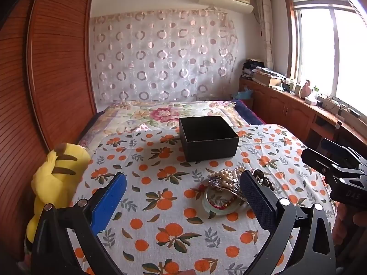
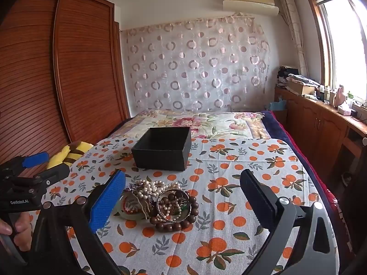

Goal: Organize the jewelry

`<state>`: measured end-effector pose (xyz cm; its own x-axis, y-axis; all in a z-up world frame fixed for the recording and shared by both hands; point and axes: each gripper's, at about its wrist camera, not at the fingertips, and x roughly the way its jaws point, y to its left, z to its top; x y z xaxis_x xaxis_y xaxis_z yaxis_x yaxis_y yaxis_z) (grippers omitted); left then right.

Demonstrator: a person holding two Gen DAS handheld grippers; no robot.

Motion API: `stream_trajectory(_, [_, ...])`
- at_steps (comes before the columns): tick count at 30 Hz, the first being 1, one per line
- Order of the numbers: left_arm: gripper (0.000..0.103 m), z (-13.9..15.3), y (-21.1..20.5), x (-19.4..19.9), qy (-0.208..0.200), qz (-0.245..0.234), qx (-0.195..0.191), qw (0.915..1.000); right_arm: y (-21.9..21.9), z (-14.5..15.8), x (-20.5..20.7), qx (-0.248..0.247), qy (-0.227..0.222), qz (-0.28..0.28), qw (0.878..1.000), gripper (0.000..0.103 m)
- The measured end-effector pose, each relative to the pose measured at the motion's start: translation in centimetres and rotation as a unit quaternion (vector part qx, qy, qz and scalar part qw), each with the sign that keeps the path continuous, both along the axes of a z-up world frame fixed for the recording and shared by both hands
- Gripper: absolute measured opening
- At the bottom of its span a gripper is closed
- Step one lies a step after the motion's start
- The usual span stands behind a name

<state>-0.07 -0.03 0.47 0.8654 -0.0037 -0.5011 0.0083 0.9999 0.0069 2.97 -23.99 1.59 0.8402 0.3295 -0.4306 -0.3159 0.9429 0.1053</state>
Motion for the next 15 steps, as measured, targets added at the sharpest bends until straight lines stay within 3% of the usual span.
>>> stream_trajectory(15, [0.096,0.7,-0.04,-0.4,-0.005,-0.001,-0.002,1.0,0.0,0.01,-0.04,0.0,-0.002,0.0,1.0,0.101])
